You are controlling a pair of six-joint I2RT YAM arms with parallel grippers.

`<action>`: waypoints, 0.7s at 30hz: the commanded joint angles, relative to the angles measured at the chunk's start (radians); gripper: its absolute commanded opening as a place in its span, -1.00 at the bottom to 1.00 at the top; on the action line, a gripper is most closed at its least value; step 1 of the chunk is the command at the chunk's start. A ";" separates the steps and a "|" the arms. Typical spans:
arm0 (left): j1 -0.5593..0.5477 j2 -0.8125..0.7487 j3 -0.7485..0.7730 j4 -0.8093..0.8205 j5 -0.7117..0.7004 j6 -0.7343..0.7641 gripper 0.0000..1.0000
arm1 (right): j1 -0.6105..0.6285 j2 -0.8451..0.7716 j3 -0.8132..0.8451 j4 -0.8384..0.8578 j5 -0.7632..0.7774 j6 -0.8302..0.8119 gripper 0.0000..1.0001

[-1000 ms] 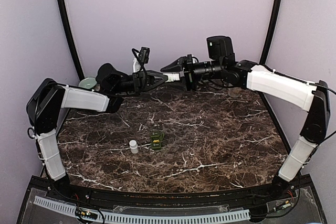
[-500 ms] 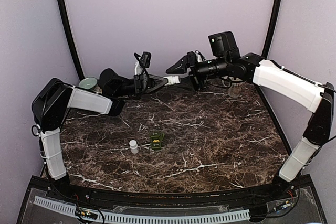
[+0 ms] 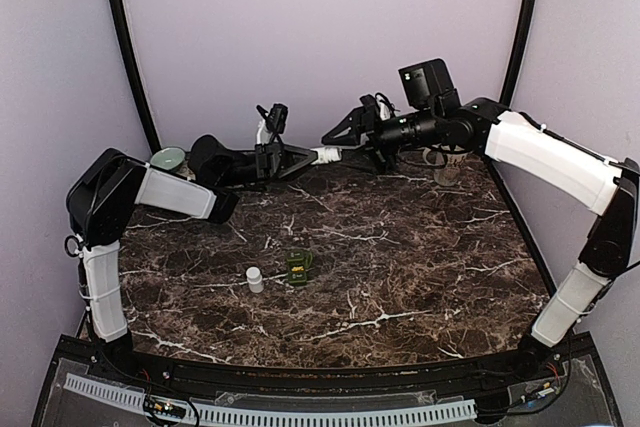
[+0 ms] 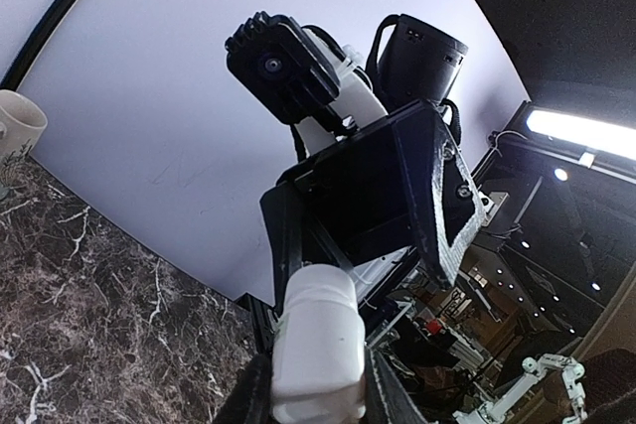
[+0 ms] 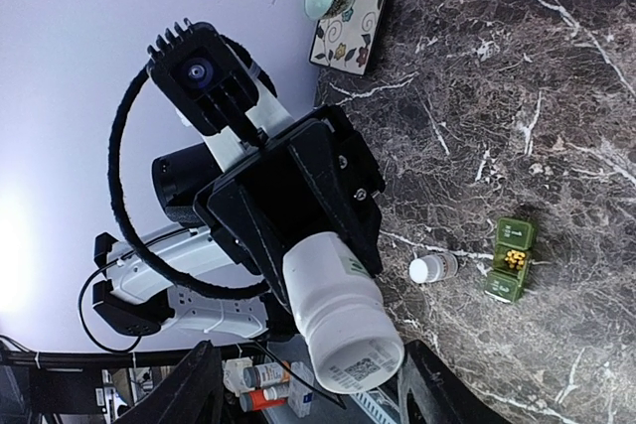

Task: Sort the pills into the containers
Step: Screw the lid of the pill bottle onto the pill bottle.

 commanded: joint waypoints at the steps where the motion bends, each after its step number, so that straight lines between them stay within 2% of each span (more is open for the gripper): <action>1: 0.003 0.005 0.029 0.070 -0.009 -0.046 -1.00 | -0.004 -0.031 0.025 -0.025 0.032 -0.062 0.21; 14: 0.007 0.026 0.059 0.105 -0.029 -0.152 -1.00 | -0.004 -0.138 -0.016 -0.050 0.134 -0.255 0.32; 21: 0.008 0.026 0.064 0.127 -0.069 -0.253 -1.00 | 0.003 -0.223 -0.128 0.024 0.223 -0.429 0.32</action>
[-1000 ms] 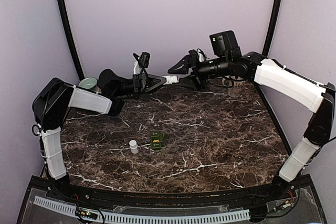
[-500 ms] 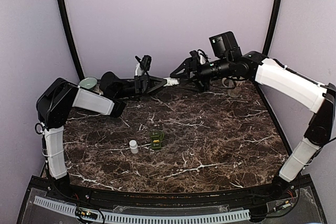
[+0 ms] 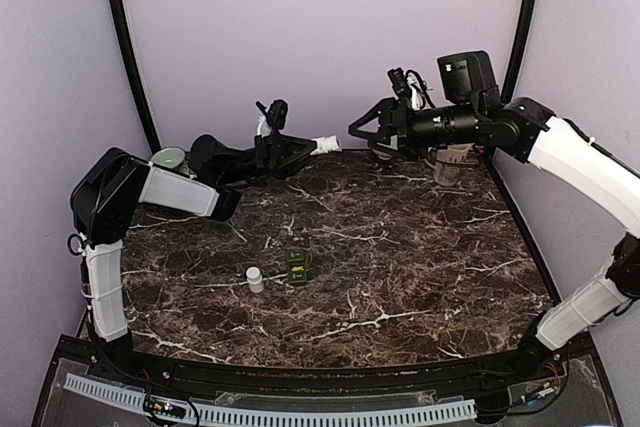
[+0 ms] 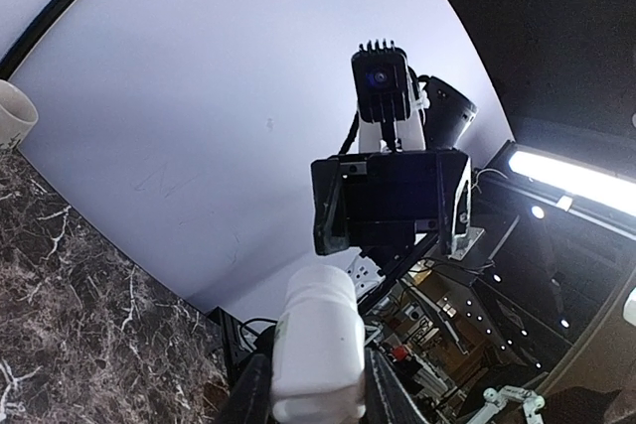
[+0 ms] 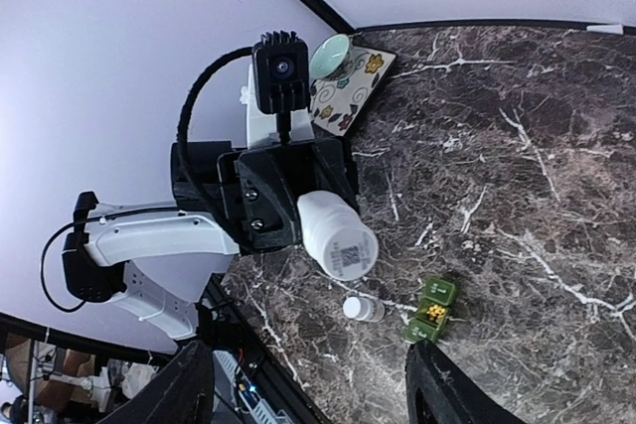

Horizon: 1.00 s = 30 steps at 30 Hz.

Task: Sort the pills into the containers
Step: Screw the lid of the pill bottle onto the pill bottle.

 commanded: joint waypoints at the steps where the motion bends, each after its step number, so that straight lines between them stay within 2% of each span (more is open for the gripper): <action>1: 0.005 -0.003 0.023 0.070 -0.039 -0.093 -1.00 | 0.007 -0.050 -0.084 0.087 0.093 -0.170 0.31; 7: 0.003 -0.009 0.028 0.084 -0.077 -0.191 -1.00 | 0.045 -0.102 -0.179 0.194 0.208 -0.398 0.28; 13: -0.003 -0.024 0.043 0.053 -0.066 -0.253 -1.00 | 0.046 -0.092 -0.170 0.283 0.095 -0.478 0.25; 21: -0.007 -0.024 0.066 0.058 -0.011 -0.338 -1.00 | 0.042 -0.034 -0.079 0.218 -0.056 -0.536 0.20; 30: -0.018 0.014 0.120 0.157 0.049 -0.472 -1.00 | 0.024 -0.022 -0.074 0.211 -0.103 -0.558 0.16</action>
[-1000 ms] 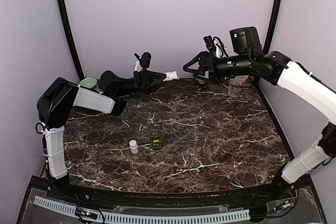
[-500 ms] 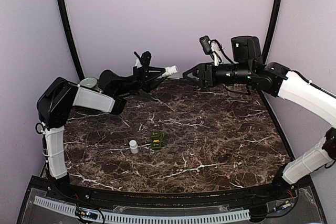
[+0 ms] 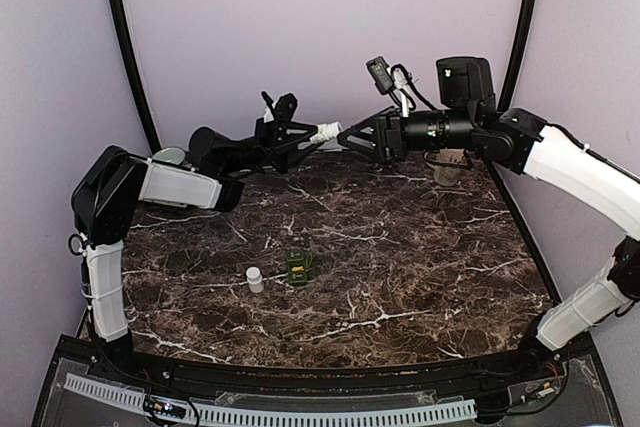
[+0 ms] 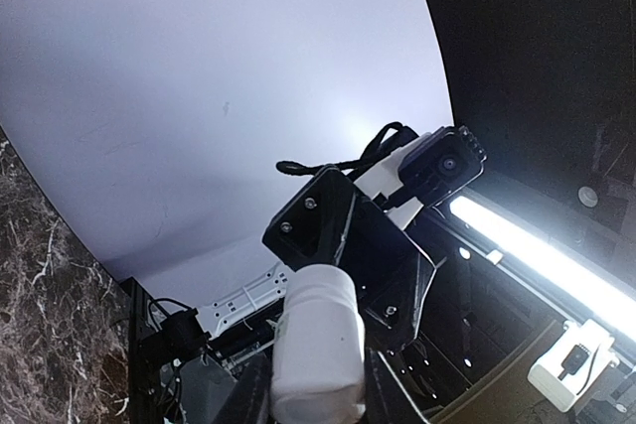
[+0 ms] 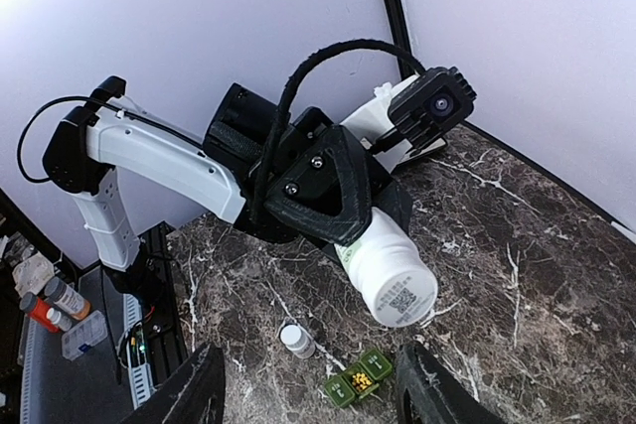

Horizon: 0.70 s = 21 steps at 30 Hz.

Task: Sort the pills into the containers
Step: Screw the lid of the pill bottle onto the pill bottle.

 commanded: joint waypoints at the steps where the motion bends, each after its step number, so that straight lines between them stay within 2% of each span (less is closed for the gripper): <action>1: -0.011 0.017 0.051 0.128 0.050 -0.090 -1.00 | -0.009 0.007 0.020 0.013 -0.040 -0.024 0.16; 21: -0.028 0.023 0.084 0.149 0.129 -0.142 -1.00 | -0.020 -0.020 -0.021 -0.001 -0.027 -0.047 0.14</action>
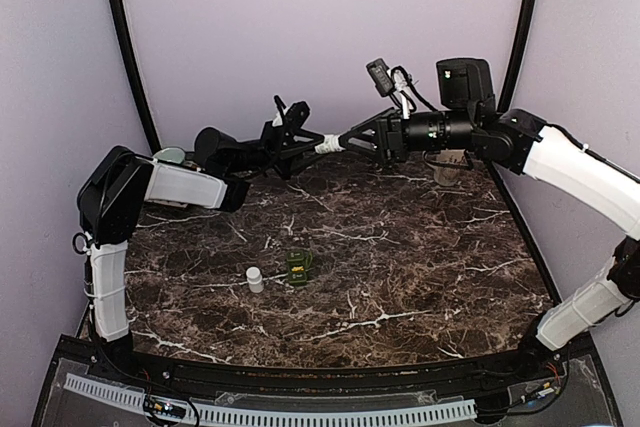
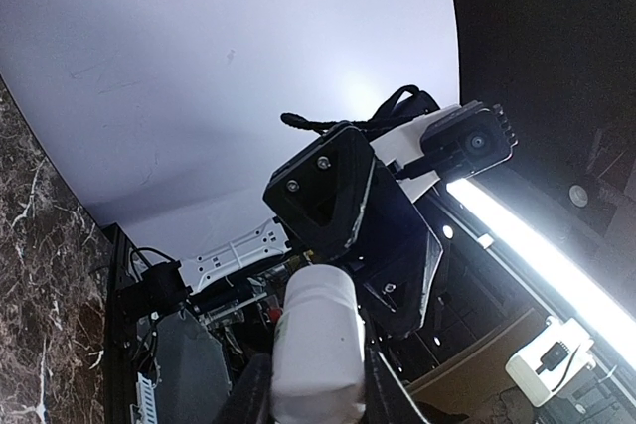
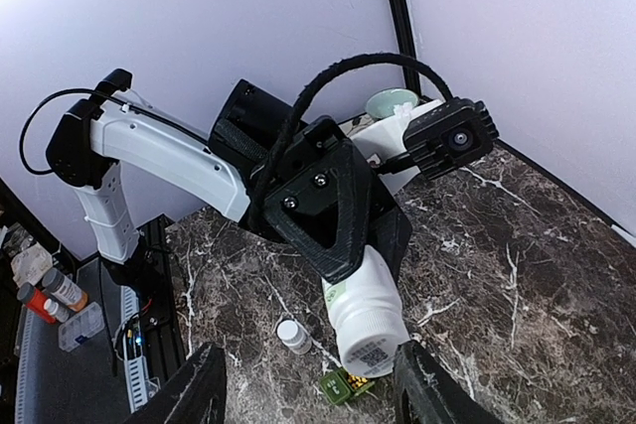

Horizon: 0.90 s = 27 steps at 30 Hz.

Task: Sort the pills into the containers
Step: Screw the lid of the pill bottle onto the pill bottle.

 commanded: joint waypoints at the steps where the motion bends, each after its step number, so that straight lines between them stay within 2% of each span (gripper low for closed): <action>1: -0.010 -0.012 0.042 0.139 0.032 -0.016 -1.00 | -0.009 -0.024 -0.019 0.003 0.002 -0.020 0.14; 18: -0.027 -0.014 0.069 0.139 0.060 -0.038 -1.00 | -0.023 -0.027 -0.034 0.019 -0.028 -0.023 0.11; 27: -0.027 -0.014 0.082 0.139 0.068 -0.044 -1.00 | -0.025 -0.018 -0.028 0.016 -0.039 -0.024 0.01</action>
